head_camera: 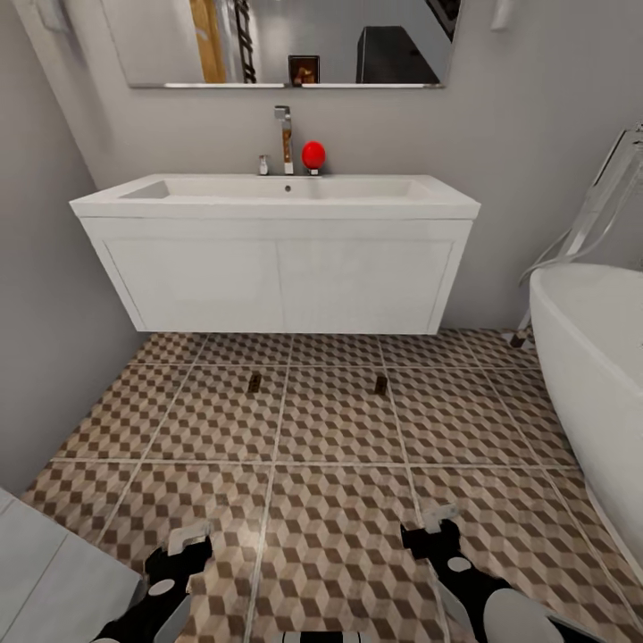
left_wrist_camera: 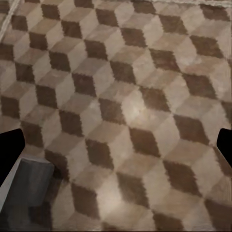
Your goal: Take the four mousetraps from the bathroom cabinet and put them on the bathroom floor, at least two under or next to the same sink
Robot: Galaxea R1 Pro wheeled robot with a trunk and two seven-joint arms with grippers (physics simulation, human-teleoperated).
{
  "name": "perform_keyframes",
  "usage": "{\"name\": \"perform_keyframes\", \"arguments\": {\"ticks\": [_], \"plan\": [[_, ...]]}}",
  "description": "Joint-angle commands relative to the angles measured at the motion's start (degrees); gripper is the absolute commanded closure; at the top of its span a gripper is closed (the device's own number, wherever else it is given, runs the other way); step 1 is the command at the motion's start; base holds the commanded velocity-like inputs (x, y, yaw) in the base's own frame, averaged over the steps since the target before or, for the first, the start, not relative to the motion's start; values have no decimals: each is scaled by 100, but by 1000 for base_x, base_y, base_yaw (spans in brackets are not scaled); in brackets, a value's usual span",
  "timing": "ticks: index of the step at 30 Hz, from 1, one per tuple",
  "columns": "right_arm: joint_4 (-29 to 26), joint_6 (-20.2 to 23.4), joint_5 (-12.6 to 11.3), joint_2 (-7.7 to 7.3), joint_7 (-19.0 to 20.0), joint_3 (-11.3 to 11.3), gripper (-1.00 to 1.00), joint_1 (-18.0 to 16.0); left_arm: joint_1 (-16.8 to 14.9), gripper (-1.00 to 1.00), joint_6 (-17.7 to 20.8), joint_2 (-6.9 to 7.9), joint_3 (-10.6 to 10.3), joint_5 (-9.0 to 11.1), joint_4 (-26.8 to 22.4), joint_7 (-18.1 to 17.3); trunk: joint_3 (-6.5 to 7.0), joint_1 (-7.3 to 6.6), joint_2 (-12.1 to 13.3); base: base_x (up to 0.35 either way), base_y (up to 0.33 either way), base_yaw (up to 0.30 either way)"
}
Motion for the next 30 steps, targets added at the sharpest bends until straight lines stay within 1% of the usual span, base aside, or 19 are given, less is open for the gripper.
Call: {"name": "perform_keyframes", "arguments": {"ticks": [1,2,5,10,15,21,25,30], "plan": [[63,-15,60,-28,-30,-37,-100,0,-3,-100,-46,4,-50,54,93,25,19,-4,0,0,0,0],[162,-16,57,-79,-30,-37,-100,9,-3,-100,-78,1,-49,56,255,21,41,-6,1,0,0,0],[276,-17,5,-133,-30,-37,-100,19,-3,-100,-107,-18,-45,54,476,18,107,-14,5,0,0,0],[363,-17,-196,-172,-30,-32,-100,73,2,-100,-135,-68,-43,54,884,15,218,-27,12,0,0,0],[394,-31,-369,-202,-23,-30,-100,259,8,-100,-186,-88,-42,61,1272,14,329,-40,19,0,0,0],[402,-141,-413,-299,-17,-28,-100,442,32,-100,-319,-87,-38,54,1461,14,462,-55,27,0,0,0],[404,-348,-429,-376,-14,-28,-100,624,47,-100,-530,-79,-34,54,1705,14,550,-65,32,0,0,0],[408,-542,-431,-465,-13,-26,-100,751,56,-100,-876,-83,-33,56,1938,11,661,-78,39,0,0,0]]}}
